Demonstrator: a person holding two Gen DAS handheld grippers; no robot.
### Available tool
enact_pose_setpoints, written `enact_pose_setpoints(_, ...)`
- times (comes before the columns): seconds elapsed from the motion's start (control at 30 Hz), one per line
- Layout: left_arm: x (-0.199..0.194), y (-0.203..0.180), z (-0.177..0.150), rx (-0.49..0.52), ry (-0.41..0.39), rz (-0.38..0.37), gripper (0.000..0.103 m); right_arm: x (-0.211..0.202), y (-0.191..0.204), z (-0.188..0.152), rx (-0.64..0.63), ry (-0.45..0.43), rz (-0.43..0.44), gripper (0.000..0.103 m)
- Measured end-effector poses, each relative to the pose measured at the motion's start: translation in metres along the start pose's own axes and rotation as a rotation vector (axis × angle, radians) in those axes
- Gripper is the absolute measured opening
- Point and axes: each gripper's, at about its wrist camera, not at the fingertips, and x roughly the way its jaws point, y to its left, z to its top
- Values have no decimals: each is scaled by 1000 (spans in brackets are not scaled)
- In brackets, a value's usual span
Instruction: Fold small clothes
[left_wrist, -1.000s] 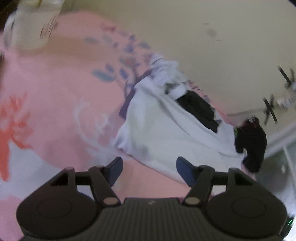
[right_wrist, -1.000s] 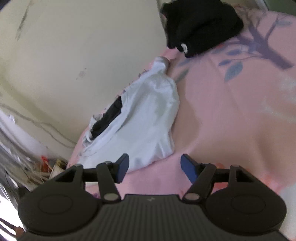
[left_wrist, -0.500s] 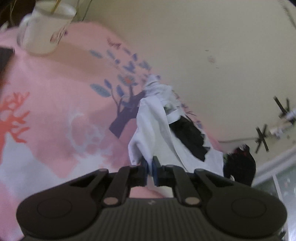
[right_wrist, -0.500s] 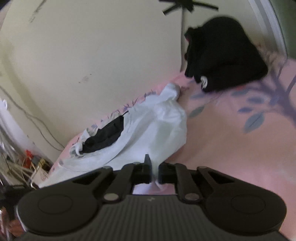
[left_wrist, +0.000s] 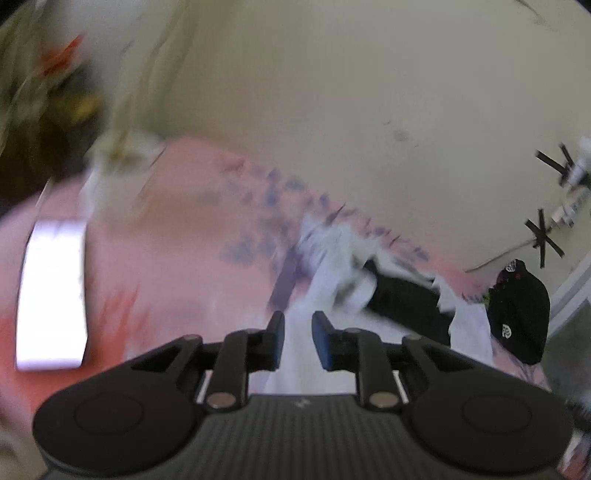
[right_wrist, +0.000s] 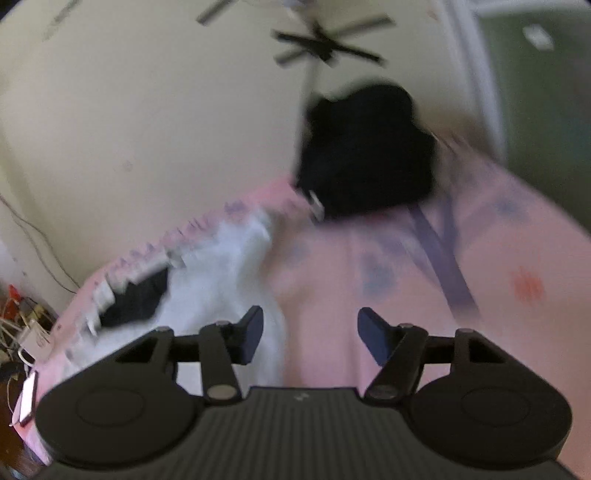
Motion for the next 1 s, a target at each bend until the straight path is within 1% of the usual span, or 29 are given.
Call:
enact_pose_setpoints(0.03,11,-12,14,55,-10,-4,18,11,10,14,-44,-7,16,63)
enact_pose_setpoints(0.07,26,-26,30,113,-19,-6,21,24,23,28,-93,-8,38,63)
enact_pose_setpoints(0.1,43,-40,43,165,-18,-16,30,41,35,42,-145,0,70,63)
enact_pose_setpoints(0.13,63,-53,55,201,-5,-39,35,59,47,54,-189,11,97,64)
enact_pose_setpoints(0.17,88,-64,68,215,23,-71,41,78,58,64,-221,27,116,65)
enact_pose_setpoints(0.2,112,-74,79,218,60,-91,41,102,69,75,-253,56,139,65)
enact_pose_setpoints(0.27,170,-96,97,237,160,-117,41,150,86,93,-279,112,157,66)
enact_pose_setpoints(0.3,196,-106,101,247,199,-110,42,174,93,100,-280,141,163,67)
enact_pose_setpoints(0.37,250,-124,105,279,264,-62,44,220,106,113,-292,188,175,72)
enact_pose_setpoints(0.43,294,-138,105,312,313,-17,45,258,115,119,-325,219,169,74)
enact_pose_setpoints(0.47,309,-141,105,319,325,0,46,276,119,121,-339,231,162,74)
enact_pose_setpoints(0.53,337,-147,105,322,351,6,48,307,121,124,-364,259,159,75)
enact_pose_setpoints(0.57,347,-149,104,327,359,11,48,321,121,124,-377,275,158,76)
enact_pose_setpoints(0.6,356,-152,102,339,366,22,46,332,120,123,-389,293,155,76)
enact_pose_setpoints(0.63,361,-154,99,351,373,28,43,342,119,121,-401,312,153,73)
enact_pose_setpoints(0.67,365,-156,96,371,362,41,28,347,116,119,-415,332,162,67)
enact_pose_setpoints(0.7,367,-159,96,399,342,58,15,352,114,114,-441,355,172,35)
enact_pose_setpoints(0.73,366,-159,95,415,339,60,14,356,115,110,-464,370,172,12)
enact_pose_setpoints(0.77,362,-159,94,417,336,55,10,354,115,108,-472,354,178,8)
enact_pose_setpoints(0.8,358,-159,94,416,333,51,9,349,119,107,-482,343,179,1)
enact_pose_setpoints(0.83,354,-160,96,414,322,45,9,341,122,107,-492,319,176,1)
enact_pose_setpoints(0.93,318,-163,106,413,264,22,9,305,133,111,-507,225,180,1)
enact_pose_setpoints(1.0,280,-165,107,420,218,-12,9,267,140,112,-516,171,193,1)
